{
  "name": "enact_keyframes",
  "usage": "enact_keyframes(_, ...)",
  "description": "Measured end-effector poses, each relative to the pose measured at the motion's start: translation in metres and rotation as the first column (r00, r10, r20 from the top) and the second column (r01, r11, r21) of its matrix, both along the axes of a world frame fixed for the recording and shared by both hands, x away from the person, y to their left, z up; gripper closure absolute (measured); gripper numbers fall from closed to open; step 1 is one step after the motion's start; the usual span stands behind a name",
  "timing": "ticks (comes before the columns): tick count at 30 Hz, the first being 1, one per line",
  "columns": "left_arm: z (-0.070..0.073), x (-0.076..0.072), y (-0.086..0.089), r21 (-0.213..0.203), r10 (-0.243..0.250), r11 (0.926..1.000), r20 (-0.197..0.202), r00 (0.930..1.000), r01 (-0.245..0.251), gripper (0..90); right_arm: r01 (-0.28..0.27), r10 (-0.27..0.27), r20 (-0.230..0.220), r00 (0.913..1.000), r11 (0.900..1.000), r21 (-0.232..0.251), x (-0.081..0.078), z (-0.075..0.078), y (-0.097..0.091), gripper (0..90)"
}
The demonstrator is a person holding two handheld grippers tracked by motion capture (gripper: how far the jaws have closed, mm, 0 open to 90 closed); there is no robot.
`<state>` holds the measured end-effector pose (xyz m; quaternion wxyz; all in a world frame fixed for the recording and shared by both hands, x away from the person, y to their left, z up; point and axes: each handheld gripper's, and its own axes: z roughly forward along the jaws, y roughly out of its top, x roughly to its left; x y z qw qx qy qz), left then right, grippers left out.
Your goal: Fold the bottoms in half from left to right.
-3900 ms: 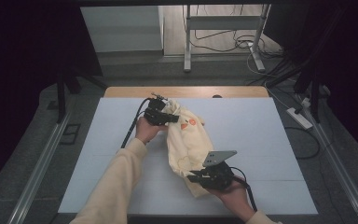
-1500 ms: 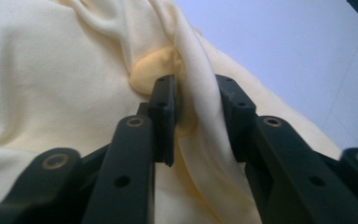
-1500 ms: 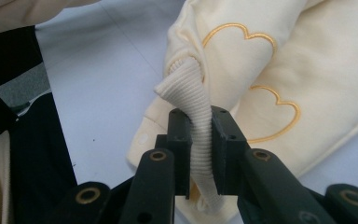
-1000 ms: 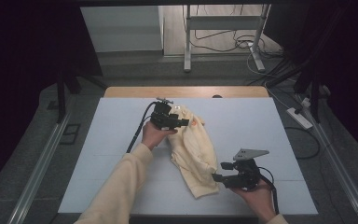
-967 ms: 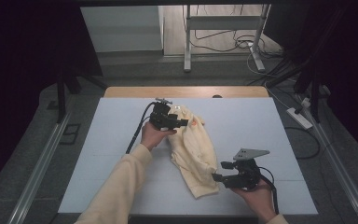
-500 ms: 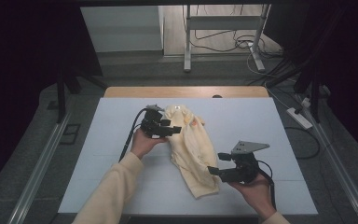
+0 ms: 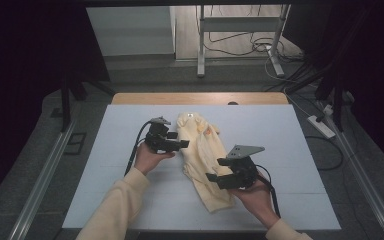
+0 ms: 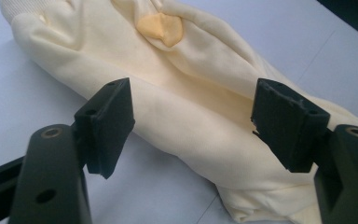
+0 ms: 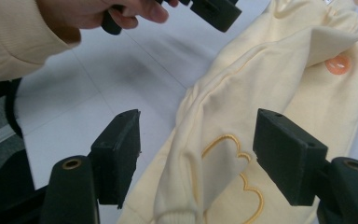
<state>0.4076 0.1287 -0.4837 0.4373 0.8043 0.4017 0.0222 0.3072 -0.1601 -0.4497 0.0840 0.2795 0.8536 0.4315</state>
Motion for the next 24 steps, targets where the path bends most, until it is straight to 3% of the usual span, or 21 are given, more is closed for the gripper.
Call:
enact_keyframes(6, -0.001, -0.001, 0.0, 0.003, -0.005, 1.0, -0.006, 1.0, 0.005, 29.0, -0.002, 0.002, -0.001, 1.0, 0.9987, -0.051, 0.005, -0.01, 0.004, 42.4)
enact_keyframes(10, -0.002, 0.0, 0.001, -0.003, -0.003, 1.0, -0.013, 0.9999, 0.003, 28.8, -0.017, 0.016, -0.02, 0.9997, 0.9991, -0.039, 0.006, -0.012, -0.003, 67.9)
enact_keyframes(13, -0.002, -0.002, 0.003, -0.004, -0.004, 1.0, -0.011, 0.9999, 0.004, 28.8, -0.013, 0.013, -0.004, 0.9999, 0.999, -0.042, 0.005, -0.011, -0.008, 79.3)
enact_keyframes(24, -0.002, -0.002, 0.004, -0.017, 0.0, 0.9998, -0.013, 0.9999, -0.001, 28.7, 0.063, -0.062, 0.018, 0.9979, 0.997, -0.045, 0.007, -0.01, -0.038, 82.3)
